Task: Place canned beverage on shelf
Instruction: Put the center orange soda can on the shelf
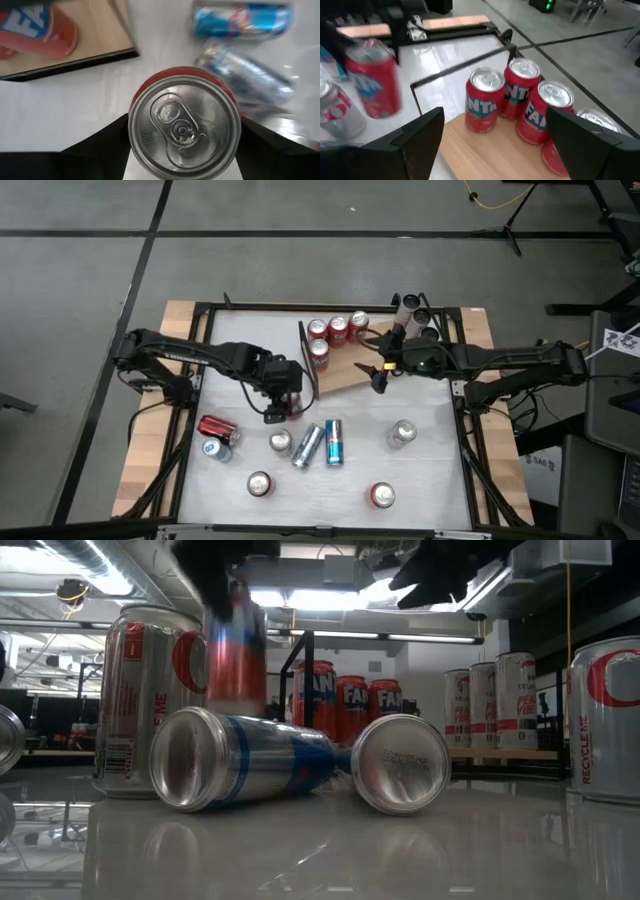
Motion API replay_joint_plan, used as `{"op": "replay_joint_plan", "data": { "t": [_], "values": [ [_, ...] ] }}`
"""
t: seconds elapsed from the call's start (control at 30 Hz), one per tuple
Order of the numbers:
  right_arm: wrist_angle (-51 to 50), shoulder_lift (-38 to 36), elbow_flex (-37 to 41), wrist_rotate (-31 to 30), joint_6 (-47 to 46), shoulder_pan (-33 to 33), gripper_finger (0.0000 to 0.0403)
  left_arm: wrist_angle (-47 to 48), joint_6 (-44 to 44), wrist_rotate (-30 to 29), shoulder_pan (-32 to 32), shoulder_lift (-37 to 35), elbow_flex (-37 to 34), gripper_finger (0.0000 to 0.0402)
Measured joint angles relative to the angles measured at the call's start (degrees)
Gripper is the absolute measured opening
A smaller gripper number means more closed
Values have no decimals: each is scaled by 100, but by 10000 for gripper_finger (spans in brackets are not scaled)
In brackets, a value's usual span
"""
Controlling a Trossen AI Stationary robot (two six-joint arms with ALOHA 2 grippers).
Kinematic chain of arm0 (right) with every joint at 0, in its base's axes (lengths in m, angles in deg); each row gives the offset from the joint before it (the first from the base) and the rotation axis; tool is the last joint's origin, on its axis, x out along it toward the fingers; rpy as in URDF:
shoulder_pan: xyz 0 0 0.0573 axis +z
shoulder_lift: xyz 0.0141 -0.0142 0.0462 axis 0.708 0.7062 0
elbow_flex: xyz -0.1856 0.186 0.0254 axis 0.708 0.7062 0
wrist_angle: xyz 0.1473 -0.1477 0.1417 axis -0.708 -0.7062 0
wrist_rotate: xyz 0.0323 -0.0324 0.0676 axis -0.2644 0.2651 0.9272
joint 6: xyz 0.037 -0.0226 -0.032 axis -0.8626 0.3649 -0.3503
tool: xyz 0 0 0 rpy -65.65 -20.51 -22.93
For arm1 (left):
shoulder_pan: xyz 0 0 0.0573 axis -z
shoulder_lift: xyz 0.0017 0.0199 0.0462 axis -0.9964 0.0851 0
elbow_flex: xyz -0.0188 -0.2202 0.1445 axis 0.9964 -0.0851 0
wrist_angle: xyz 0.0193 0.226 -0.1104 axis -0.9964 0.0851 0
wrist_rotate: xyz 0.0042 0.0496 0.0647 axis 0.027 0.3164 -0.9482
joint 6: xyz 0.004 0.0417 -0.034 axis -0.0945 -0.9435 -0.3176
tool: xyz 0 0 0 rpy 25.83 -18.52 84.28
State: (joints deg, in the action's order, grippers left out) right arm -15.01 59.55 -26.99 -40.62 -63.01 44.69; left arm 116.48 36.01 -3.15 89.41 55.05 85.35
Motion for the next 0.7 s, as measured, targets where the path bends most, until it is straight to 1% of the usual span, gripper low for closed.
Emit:
{"op": "replay_joint_plan", "data": {
  "t": [0.13,0.37,0.43,0.53,0.6,0.7],
  "values": [
    [-58,0,0,-2,2,0,341,412,335,10,155,-2,613,270],
    [-52,0,0,-5,2,0,341,299,705,-14,219,15,1638,270],
    [-47,0,0,-11,2,0,341,116,681,-114,157,31,1879,270],
    [-87,0,0,-11,2,0,341,-298,404,-172,-42,79,2123,270],
    [-437,-75,-83,-2,2,0,341,-544,265,-172,-216,165,2225,270],
    [-1125,-226,-433,-46,-14,0,341,-766,-24,-58,-541,378,2339,270]
  ]
}}
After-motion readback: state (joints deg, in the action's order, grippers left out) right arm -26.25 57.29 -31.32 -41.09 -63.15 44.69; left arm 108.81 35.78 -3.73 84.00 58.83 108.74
